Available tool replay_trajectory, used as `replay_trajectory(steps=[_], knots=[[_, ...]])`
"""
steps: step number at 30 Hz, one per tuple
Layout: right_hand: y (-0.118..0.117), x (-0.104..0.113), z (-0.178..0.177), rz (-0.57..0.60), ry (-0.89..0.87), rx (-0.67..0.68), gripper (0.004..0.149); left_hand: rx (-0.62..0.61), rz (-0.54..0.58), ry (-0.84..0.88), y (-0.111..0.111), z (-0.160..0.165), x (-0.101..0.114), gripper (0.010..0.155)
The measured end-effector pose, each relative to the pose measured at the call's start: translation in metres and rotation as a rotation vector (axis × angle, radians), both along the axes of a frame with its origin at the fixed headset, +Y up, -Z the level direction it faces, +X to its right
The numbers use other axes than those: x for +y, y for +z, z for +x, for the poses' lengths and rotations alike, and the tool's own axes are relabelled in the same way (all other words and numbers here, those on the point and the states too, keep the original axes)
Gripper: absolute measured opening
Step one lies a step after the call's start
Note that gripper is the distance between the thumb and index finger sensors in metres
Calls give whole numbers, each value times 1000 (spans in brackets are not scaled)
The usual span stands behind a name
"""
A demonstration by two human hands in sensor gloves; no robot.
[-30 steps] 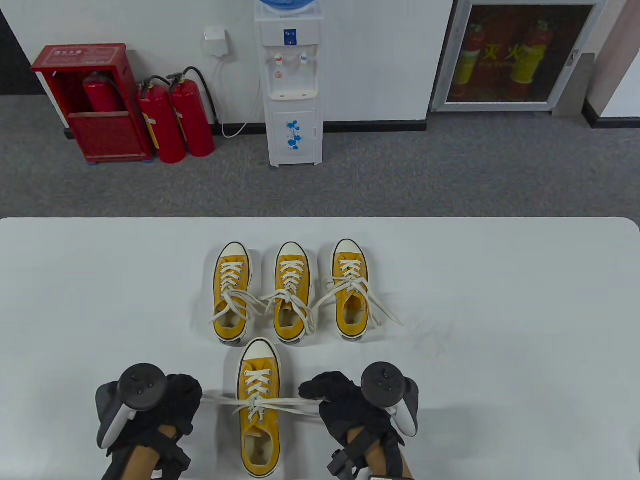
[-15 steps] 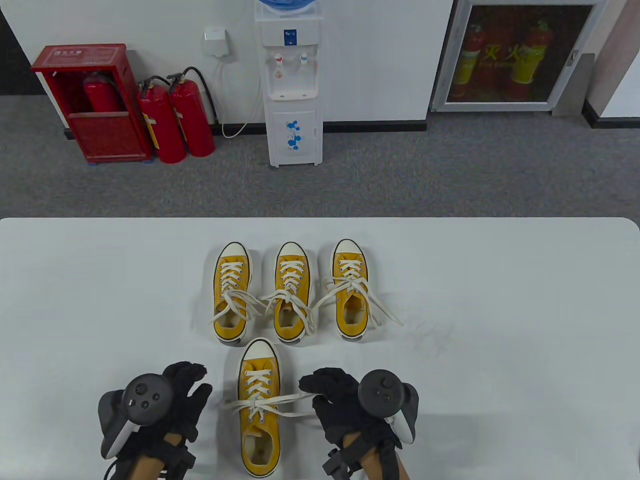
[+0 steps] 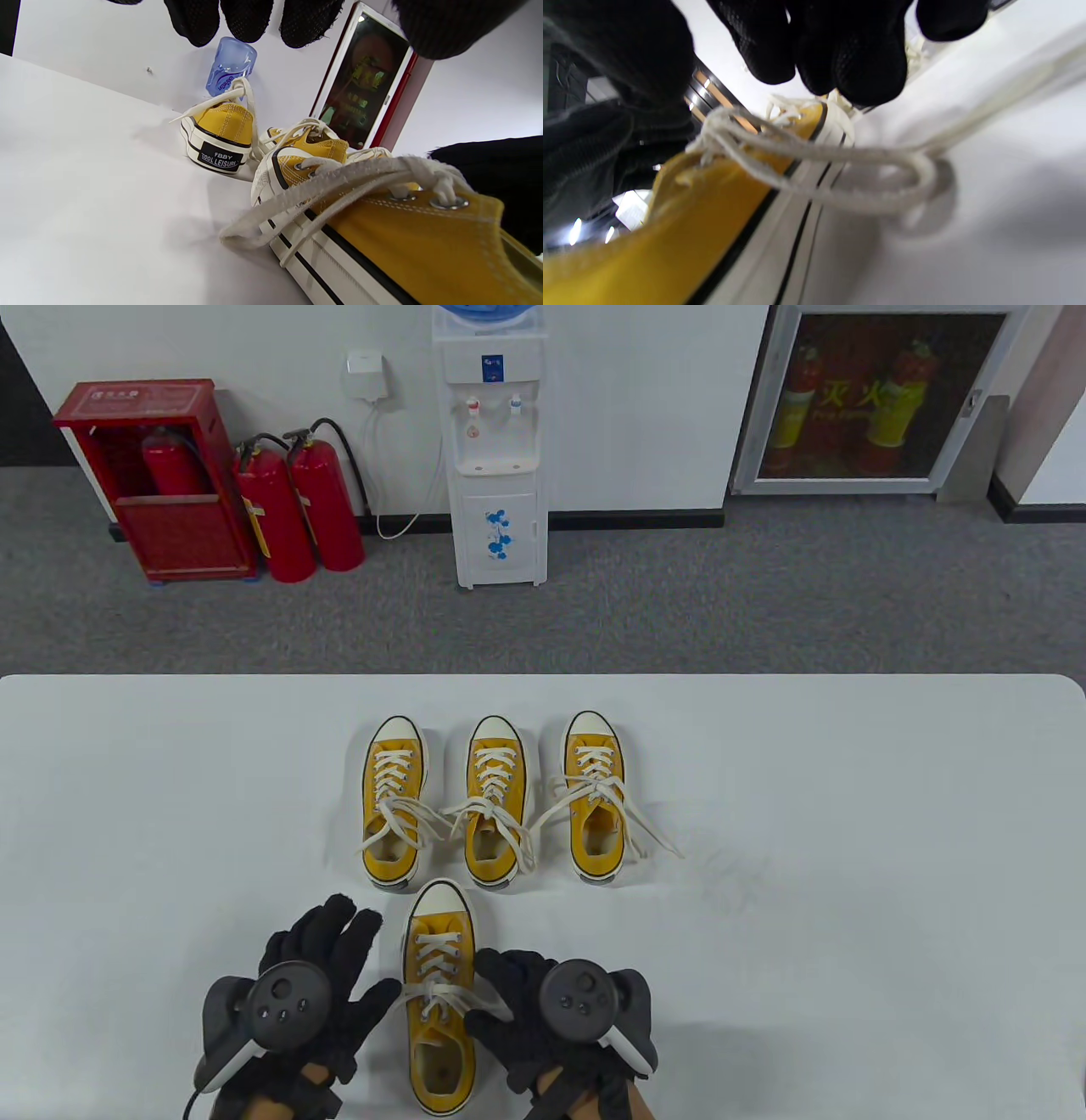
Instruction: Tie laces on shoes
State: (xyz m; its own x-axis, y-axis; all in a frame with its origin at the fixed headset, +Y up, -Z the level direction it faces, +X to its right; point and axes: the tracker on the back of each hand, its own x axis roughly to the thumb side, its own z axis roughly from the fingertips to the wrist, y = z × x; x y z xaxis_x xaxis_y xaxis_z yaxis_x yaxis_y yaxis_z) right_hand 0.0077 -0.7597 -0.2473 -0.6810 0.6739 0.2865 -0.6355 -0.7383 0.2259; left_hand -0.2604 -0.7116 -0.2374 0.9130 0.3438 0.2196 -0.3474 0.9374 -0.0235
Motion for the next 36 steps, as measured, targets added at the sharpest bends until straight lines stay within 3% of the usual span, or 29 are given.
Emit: replay_trajectory(steps=[9, 27, 36], knots=[[4, -12, -22, -67, 136, 29, 92, -16, -21, -11, 0, 3, -1, 82], [8, -11, -24, -87, 78, -75, 74, -26, -22, 2, 0, 4, -2, 81], [10, -1, -21, 27, 128, -124, 60, -26, -23, -5, 1, 5, -2, 81]])
